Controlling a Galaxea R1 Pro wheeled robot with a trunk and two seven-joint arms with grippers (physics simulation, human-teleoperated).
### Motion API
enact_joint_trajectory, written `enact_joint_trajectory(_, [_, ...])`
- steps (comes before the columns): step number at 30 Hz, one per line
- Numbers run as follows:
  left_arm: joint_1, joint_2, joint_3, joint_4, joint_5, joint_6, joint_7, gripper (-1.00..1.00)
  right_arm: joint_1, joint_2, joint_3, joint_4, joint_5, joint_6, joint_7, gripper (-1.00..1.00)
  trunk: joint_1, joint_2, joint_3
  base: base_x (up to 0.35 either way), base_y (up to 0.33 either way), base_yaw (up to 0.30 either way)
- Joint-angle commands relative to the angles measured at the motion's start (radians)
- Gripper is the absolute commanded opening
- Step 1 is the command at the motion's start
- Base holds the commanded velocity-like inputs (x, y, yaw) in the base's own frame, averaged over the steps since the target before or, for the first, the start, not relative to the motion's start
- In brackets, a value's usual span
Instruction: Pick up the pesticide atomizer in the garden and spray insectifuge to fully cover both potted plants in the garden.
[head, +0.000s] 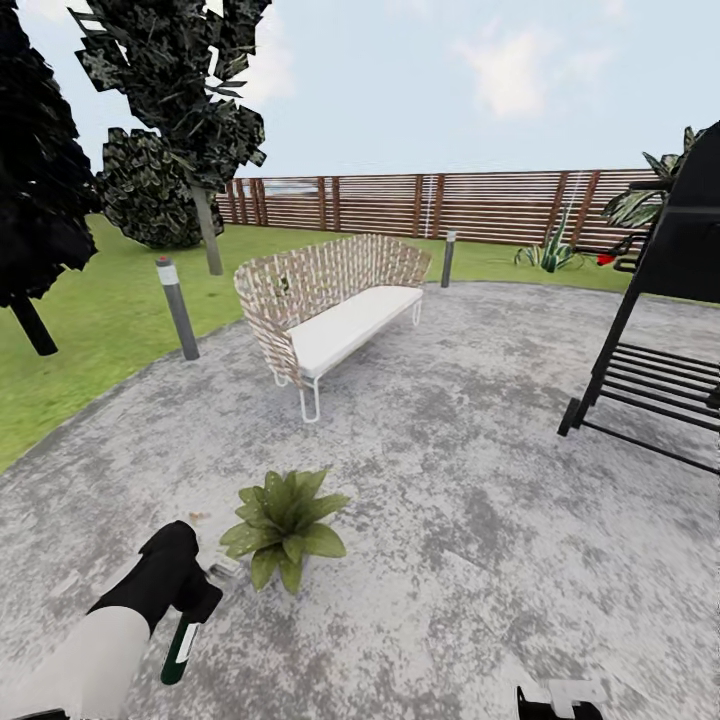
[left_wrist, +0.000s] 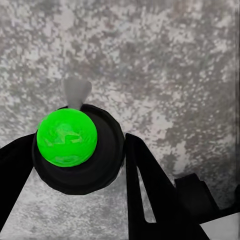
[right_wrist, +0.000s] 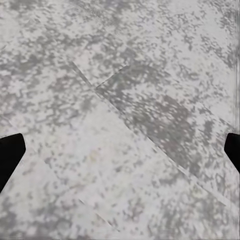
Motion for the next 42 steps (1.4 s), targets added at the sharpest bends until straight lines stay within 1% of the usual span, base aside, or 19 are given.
enact_joint_trajectory(1, [-0.001, -0.001, 0.015, -0.002, -0.01, 0.003, -0.01, -1.0, -0.001, 0.0, -0.006, 0.001, 0.011, -0.003, -0.003, 1.0, 0.0, 0.0, -0.001, 0.002, -0.272, 0.005])
enact_joint_trajectory(3, [-0.001, 0.0, 0.028, -0.002, -0.011, 0.003, -0.009, -1.0, -0.001, 0.0, -0.006, 0.001, 0.01, -0.003, -0.003, 1.0, 0.0, 0.0, -0.001, 0.001, -0.273, 0.002])
enact_joint_trajectory(5, [-0.001, -0.001, 0.032, -0.002, -0.011, 0.002, -0.009, -1.0, -0.001, 0.001, -0.006, 0.001, 0.011, -0.003, -0.003, 1.0, 0.0, 0.0, -0.001, 0.0, -0.273, 0.062])
enact_joint_trajectory(16, [-0.001, -0.002, 0.035, -0.002, -0.009, 0.002, -0.009, -1.0, -0.001, 0.002, -0.006, 0.001, 0.011, -0.003, -0.003, 1.0, 0.0, 0.0, -0.001, 0.033, -0.273, 0.247])
enact_joint_trajectory(25, [-0.001, -0.002, 0.034, -0.002, -0.009, 0.002, -0.009, -1.0, -0.001, 0.001, -0.006, 0.001, 0.011, -0.003, -0.003, 1.0, 0.0, 0.0, -0.001, 0.13, -0.26, 0.018])
enact_joint_trajectory(35, [-0.001, -0.001, 0.036, -0.003, -0.009, 0.002, -0.009, -1.0, -0.001, 0.002, -0.006, 0.001, 0.011, -0.003, -0.003, 1.0, 0.0, 0.0, -0.001, -0.17, -0.233, 0.235])
enact_joint_trajectory(39, [-0.004, -0.003, 0.034, -0.003, -0.009, 0.001, -0.011, -1.0, -0.001, 0.002, -0.006, 0.001, 0.011, -0.003, -0.003, 1.0, 0.0, 0.0, -0.001, -0.116, -0.09, 0.277])
enact_joint_trajectory(42, [-0.013, -0.013, 0.033, -0.003, -0.009, 0.003, -0.012, -1.0, -0.001, 0.002, -0.006, 0.001, 0.011, -0.003, -0.003, 1.0, 0.0, 0.0, -0.001, 0.001, -0.005, 0.269])
